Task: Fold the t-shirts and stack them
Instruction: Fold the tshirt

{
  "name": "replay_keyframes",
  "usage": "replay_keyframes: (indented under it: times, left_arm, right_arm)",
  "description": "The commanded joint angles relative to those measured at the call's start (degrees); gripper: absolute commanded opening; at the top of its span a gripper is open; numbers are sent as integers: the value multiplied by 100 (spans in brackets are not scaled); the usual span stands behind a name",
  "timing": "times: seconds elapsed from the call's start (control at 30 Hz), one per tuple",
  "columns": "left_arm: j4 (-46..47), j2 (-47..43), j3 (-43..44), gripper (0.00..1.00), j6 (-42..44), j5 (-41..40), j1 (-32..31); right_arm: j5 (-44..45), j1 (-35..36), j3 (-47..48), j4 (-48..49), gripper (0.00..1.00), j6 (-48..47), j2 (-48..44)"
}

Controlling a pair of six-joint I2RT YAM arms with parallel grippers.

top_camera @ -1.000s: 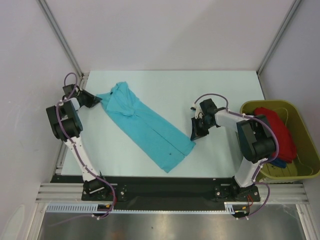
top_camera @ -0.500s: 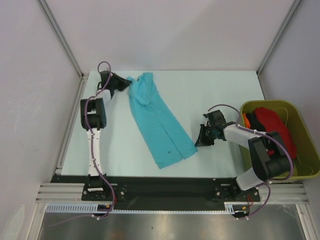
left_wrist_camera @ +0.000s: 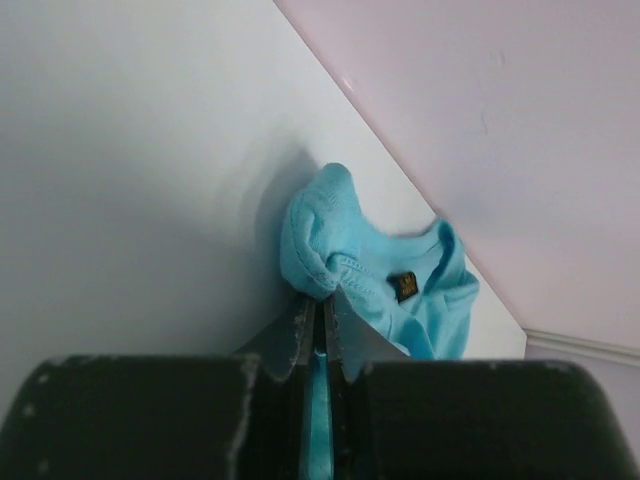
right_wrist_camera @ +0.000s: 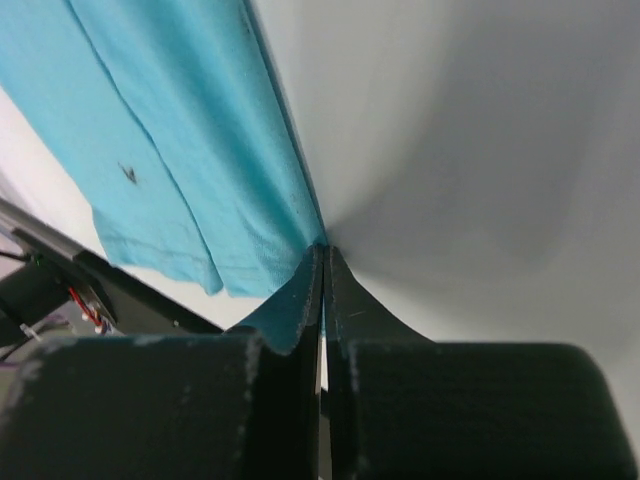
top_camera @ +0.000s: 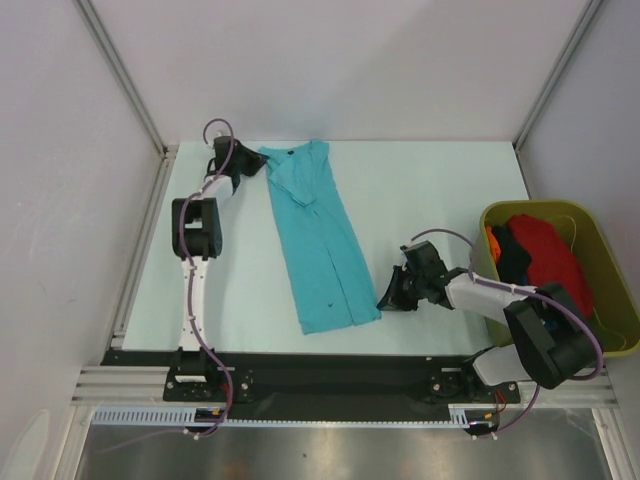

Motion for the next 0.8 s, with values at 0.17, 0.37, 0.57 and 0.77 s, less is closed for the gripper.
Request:
replay_keyframes:
  times: [0.17, 0.37, 0.57, 0.77]
  left_arm:
    - [-514, -688, -25, 13, 743, -239, 453]
    - [-646, -328, 695, 76, 779, 567, 410]
    - [-1682, -1396, -180, 86, 1753, 404, 348]
    - [-1770, -4752, -3931, 71, 2404, -273, 217]
  right_arm:
    - [-101, 448, -452, 137, 0, 564, -363]
    - [-31, 378, -365, 173, 6, 416, -372]
    - [66, 247, 206, -582, 34, -383, -389]
    - [-285, -263, 487, -1014, 44, -1183, -407]
